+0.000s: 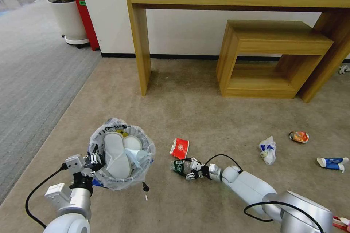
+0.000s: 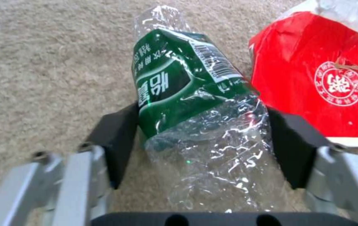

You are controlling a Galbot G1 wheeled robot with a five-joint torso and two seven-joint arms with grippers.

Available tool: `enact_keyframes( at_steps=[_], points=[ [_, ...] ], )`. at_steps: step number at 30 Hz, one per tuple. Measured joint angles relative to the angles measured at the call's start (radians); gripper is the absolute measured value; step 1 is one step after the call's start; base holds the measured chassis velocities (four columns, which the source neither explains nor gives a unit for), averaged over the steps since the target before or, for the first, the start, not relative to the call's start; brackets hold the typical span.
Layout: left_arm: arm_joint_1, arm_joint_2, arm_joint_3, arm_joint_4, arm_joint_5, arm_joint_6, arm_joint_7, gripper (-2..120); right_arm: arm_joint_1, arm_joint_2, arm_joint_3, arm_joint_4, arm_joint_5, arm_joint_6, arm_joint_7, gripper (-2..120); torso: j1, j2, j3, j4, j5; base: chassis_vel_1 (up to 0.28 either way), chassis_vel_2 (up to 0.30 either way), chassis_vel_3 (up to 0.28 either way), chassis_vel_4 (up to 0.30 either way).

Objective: Pick up the trash bin and place the garbage on the floor into it.

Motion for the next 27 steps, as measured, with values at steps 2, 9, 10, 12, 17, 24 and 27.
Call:
enact_keyframes(
  at_steps=[2,9,10,12,17,24,27],
  points=[
    [0.002,0.000,0.000,-0.002,-0.001,0.000,0.000,3,-0.002,0.000,0.000,0.001,0.000,0.005,-0.001,59,0.000,0.000,0.000,0.0000,0.0000,0.000,0.000,0.000,0.000],
    [0.005,-0.005,0.010,-0.004,0.005,-0.002,0.000,3,-0.011,-0.012,0.012,0.014,0.000,0.022,-0.004,39,0.000,0.000,0.000,0.0001,0.0002,0.000,0.000,0.000,0.000],
    [0.005,-0.005,0.010,-0.004,0.005,-0.002,0.000,3,-0.011,-0.012,0.012,0.014,0.000,0.022,-0.004,39,0.000,0.000,0.000,0.0001,0.0002,0.000,0.000,0.000,0.000],
    [0.004,-0.007,0.019,-0.003,0.008,-0.003,0.000,3,-0.014,-0.020,0.020,0.016,-0.001,0.027,-0.005,32,0.000,0.000,0.000,0.0001,0.0002,0.000,0.000,0.000,0.000],
    [-0.001,-0.011,0.026,0.004,0.013,-0.003,0.000,3,-0.018,-0.031,0.031,0.023,-0.001,0.034,-0.005,22,0.000,0.000,0.000,0.0000,0.0001,0.000,0.000,0.000,0.000],
    [-0.004,-0.014,0.030,0.019,0.021,-0.003,0.000,3,-0.021,-0.053,0.042,0.057,0.047,0.056,-0.031,7,0.000,0.000,0.000,0.0001,0.0001,0.000,0.000,0.000,0.000],
    [-0.003,-0.014,0.030,0.024,0.024,-0.003,0.000,3,-0.025,-0.061,0.044,0.068,0.077,0.066,-0.049,6,0.000,0.000,0.000,0.0000,0.0001,0.000,0.000,0.000,0.000]
  ],
)
